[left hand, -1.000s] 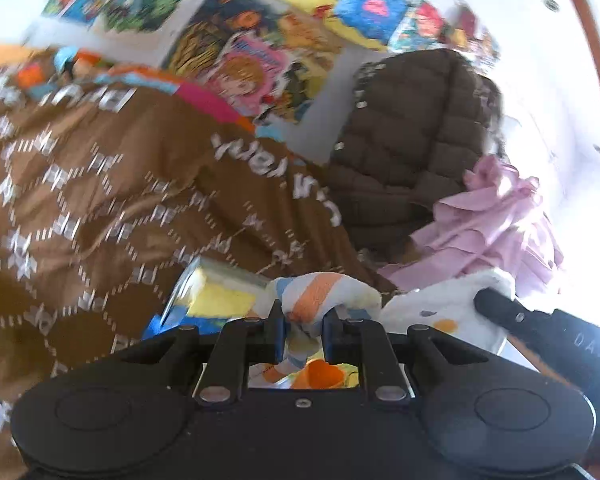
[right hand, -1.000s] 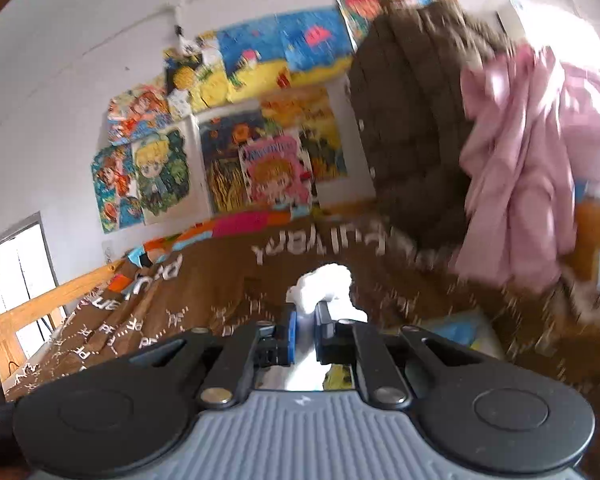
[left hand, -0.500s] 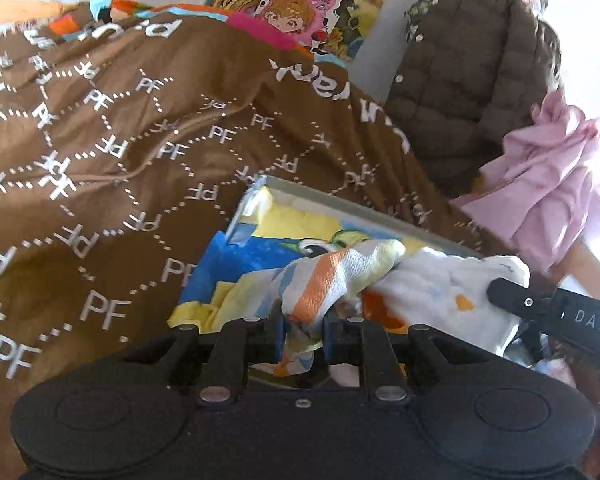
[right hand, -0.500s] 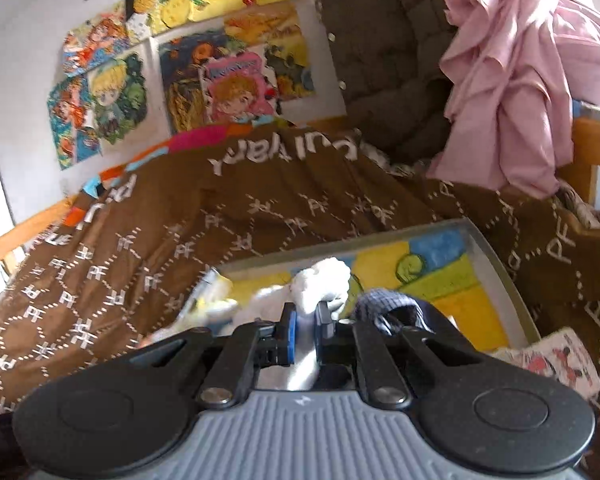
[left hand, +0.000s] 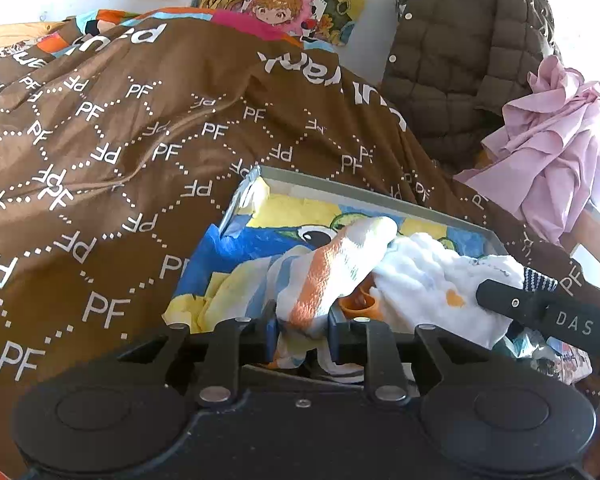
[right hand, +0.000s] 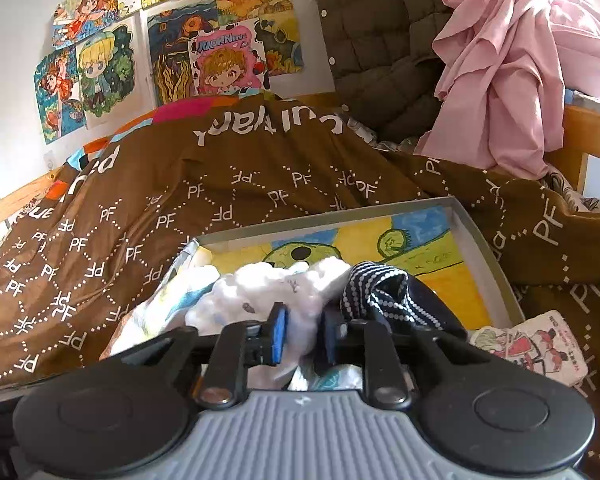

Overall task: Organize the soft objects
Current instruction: 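Open left tool to drop the striped cloth while right tool releases the towel into the tray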

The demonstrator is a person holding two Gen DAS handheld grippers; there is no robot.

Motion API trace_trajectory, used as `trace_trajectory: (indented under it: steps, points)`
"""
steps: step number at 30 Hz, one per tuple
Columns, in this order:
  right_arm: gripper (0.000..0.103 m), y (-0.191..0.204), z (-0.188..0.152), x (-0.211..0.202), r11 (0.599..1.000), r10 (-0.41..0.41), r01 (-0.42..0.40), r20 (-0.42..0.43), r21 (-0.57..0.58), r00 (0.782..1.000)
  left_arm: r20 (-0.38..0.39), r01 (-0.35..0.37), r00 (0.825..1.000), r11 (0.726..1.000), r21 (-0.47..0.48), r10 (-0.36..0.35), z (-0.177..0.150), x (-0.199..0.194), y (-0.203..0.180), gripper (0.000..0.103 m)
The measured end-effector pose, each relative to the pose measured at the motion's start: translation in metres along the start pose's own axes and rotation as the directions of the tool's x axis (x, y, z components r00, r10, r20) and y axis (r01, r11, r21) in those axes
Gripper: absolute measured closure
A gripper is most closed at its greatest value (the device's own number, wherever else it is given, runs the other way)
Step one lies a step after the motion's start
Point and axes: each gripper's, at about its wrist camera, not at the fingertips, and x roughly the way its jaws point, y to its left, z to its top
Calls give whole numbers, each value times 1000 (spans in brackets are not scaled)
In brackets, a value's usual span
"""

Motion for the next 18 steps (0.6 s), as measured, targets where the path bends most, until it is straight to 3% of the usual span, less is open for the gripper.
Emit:
trace_trajectory:
  steps: [8, 10, 15, 18]
  points:
    - [64, -3, 3, -10, 999, -11, 11, 19, -31, 1000, 6, -21, 1000, 1000, -6, 21, 0, -3, -4, 72]
    - [55, -2, 2, -12, 999, -6, 7, 30, -43, 1000, 15, -37, 999, 999, -4, 37, 1, -5, -6, 69]
    - [39, 1, -2, -24, 997, -16, 21, 70, -76, 997, 56, -47, 997, 999, -1, 47, 1, -16, -8, 46]
    - [24, 1, -2, -35, 996, -25, 33, 96, -85, 995, 84, -48, 995, 999, -14, 49, 2, -25, -7, 39]
